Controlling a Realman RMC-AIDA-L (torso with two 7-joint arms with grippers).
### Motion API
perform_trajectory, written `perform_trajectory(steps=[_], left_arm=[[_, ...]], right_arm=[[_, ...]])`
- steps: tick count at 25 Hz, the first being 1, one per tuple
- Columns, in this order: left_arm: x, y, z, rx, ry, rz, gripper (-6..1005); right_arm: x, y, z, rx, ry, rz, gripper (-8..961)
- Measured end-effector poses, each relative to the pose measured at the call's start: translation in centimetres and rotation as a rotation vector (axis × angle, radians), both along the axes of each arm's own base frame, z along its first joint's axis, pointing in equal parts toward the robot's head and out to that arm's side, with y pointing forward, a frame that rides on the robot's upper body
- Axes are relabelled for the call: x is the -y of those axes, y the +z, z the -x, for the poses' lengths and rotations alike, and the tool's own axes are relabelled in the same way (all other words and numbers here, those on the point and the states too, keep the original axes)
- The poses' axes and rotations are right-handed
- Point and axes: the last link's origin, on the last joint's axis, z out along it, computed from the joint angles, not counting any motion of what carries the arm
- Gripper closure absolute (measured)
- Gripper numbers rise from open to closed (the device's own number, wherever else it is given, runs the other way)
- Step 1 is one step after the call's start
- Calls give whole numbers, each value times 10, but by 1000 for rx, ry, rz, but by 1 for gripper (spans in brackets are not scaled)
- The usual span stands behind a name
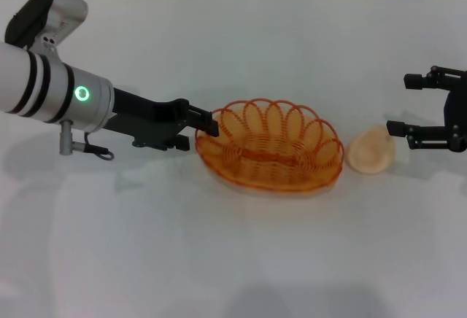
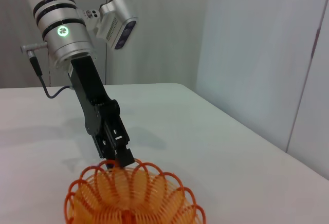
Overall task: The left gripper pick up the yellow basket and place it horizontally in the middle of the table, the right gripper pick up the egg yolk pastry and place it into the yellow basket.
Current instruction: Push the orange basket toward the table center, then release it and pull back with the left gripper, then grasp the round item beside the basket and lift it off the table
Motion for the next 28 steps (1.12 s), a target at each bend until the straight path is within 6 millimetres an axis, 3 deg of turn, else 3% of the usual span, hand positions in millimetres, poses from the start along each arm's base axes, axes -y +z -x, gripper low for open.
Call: perform_trajectory(steps=[6,18,21,28], left_arm=[[-1,8,2,-9,-10,3,286],[-3,45,13,64,-189,-66,273],[-1,61,26,66,-367,-156,275],[14,71,38,71,-726,-358,281]], right_arm=[[0,0,0,1,-1,-1,141],[1,11,-8,-16,-36,-39,141],[2,12,-10,-21,-46,-45,141],[10,15,-19,-36,-72,-63,143]])
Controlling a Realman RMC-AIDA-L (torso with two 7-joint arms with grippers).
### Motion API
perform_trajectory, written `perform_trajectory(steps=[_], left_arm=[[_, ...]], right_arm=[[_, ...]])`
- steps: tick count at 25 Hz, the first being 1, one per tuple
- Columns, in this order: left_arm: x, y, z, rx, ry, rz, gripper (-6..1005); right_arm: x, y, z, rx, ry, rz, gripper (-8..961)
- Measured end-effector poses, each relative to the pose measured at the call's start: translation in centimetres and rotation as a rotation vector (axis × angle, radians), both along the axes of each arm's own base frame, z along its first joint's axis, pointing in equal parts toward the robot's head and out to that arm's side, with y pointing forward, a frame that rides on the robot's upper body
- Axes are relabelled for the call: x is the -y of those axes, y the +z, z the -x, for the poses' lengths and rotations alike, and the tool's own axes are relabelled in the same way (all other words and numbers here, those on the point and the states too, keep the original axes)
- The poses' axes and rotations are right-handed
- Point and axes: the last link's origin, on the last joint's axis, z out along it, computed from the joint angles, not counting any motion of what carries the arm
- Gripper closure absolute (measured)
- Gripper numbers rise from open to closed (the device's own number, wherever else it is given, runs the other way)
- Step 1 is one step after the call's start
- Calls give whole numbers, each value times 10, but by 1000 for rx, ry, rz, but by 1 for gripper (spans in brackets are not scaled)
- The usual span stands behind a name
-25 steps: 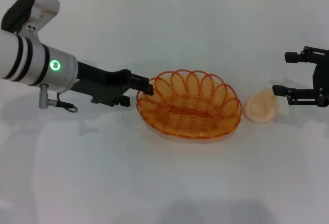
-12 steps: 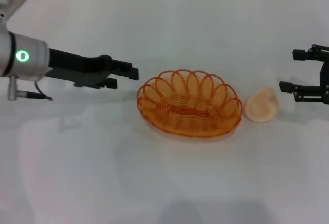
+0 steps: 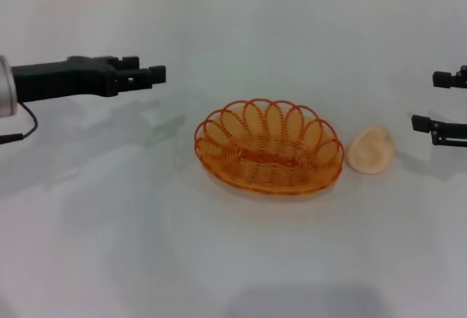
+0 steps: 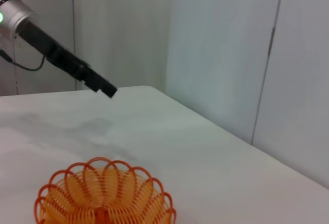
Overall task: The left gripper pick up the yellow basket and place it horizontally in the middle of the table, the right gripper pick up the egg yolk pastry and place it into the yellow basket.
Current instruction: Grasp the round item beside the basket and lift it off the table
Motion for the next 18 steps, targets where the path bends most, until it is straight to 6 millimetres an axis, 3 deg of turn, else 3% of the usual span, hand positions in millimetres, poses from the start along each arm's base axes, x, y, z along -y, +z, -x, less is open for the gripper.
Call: perform_trajectory(steps=[9,15,18], left_arm=[[19,0,17,-37,-267,-174,287],[53,3,28,-74,-544,-40,288],[63,2,32,-101,-594,39,289]], right_arm=[[6,-2,-4,-21,-8,-28,149],[6,-4,-3,-25,-6,-22,152],[6,-5,-3,-23,-5,-16,154]])
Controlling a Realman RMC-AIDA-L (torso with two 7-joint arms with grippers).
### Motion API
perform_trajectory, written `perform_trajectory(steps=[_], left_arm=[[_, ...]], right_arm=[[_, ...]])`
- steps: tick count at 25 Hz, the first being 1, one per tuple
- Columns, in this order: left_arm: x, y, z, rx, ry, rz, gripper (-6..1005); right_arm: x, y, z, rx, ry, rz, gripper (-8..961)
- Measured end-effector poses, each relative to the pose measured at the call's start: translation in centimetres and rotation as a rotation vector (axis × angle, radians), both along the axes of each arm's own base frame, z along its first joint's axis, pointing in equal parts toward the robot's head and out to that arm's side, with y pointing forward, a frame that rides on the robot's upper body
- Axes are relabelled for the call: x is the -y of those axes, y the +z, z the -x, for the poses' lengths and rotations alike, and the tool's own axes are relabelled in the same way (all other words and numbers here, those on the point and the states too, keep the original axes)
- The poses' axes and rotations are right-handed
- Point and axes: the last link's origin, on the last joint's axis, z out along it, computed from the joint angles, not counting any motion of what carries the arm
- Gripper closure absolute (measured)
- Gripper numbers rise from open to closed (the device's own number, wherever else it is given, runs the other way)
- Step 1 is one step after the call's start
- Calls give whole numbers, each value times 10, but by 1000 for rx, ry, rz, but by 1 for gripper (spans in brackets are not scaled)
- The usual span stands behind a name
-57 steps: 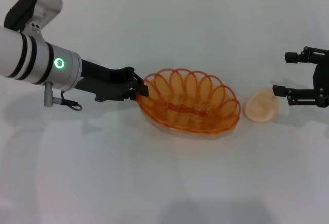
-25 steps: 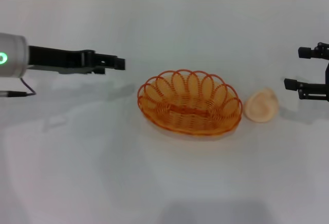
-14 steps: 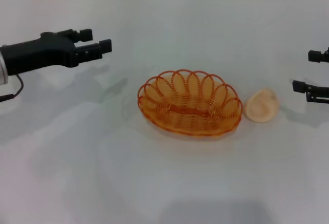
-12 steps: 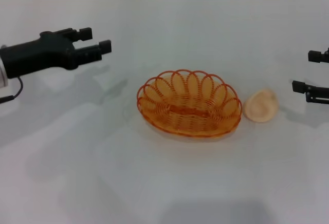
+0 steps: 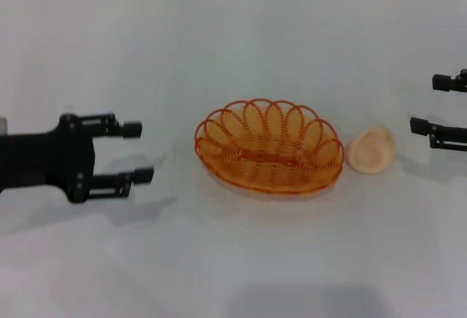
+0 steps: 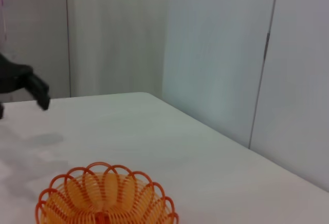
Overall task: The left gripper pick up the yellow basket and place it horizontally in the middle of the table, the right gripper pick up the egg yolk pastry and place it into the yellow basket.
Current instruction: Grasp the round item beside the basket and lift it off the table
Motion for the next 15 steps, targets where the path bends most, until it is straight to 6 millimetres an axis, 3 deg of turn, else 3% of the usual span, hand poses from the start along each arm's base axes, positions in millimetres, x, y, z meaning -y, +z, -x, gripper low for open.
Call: perform_trajectory(steps=[8,15], left_arm=[[5,2,8,-71,9,52,291],[7,14,4,-81,-16,63,291]], right_arm=[[-10,5,16,40,-17,150,159],[-35,15,46,253,-171,263,163]])
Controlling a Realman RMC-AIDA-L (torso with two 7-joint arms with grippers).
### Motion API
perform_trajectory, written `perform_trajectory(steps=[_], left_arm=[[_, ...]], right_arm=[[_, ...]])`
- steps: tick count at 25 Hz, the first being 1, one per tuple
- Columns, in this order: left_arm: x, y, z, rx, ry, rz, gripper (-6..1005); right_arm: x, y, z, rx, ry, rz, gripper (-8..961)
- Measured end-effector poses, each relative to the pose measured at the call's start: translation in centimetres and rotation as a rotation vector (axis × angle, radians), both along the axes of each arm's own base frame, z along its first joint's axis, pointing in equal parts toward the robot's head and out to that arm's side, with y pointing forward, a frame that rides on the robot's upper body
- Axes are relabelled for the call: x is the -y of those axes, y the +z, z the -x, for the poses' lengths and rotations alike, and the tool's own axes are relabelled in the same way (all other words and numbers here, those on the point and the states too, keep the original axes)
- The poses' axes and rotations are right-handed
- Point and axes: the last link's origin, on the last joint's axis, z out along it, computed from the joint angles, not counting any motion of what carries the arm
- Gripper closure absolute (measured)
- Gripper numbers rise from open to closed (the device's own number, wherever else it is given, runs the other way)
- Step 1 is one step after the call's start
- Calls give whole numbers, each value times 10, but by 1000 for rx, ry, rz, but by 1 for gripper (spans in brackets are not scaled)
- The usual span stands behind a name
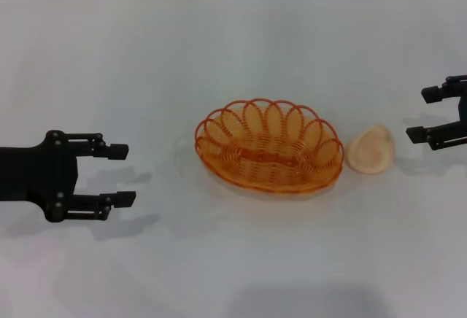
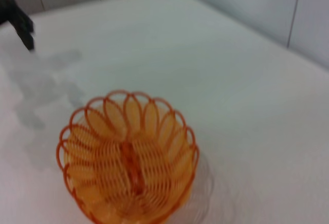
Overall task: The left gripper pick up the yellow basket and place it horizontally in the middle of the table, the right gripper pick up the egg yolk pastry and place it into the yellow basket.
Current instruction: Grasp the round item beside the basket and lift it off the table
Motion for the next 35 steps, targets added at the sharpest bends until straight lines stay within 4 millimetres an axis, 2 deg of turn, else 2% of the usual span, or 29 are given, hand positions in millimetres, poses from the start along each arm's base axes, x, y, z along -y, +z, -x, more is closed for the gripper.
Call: perform_trajectory(steps=[5,13,19,29,33,35], left_arm=[[0,3,-1,0,5,8,292],[1,3,0,1,18,14,292],[1,1,-1,4,21,14,302],[0,1,0,2,23,6,337],[0,0,0,3,27,6,408],[1,0,0,3,28,7,443]], right_arm=[[-13,-11,18,103,-66,48,166],[-17,-35,24,161,-90,105,171],[-23,-52,24,165,-92,118,175],[-33,-59,17,154,-119,54,181],[-32,-62,15,157,-124,57,183],[-31,-65,15,159,-124,66,245]])
